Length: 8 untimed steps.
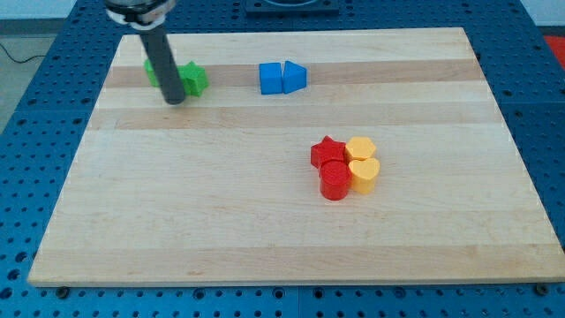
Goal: Slightly push the green circle towards green star
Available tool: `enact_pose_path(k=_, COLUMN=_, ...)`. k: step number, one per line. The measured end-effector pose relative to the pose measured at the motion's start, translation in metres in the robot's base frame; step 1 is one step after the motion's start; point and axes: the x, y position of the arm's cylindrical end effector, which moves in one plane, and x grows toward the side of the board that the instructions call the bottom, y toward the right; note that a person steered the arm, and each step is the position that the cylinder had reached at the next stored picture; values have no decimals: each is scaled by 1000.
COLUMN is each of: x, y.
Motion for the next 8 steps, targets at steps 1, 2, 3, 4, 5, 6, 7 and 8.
enact_pose_path(k=1, x=-46, y=41)
enact_pose_path(k=2, x=-76, y=65)
enact_pose_path(k=3, x=-49, y=55)
enact_pose_path(k=4, x=-12, y=33)
enact_pose_path(k=5, x=-5, y=-32)
enact_pose_path(k=6, x=-9, y=-112)
enact_pose_path(k=7, x=-17, y=-144)
enact_pose_path(k=8, x=-45, y=-133)
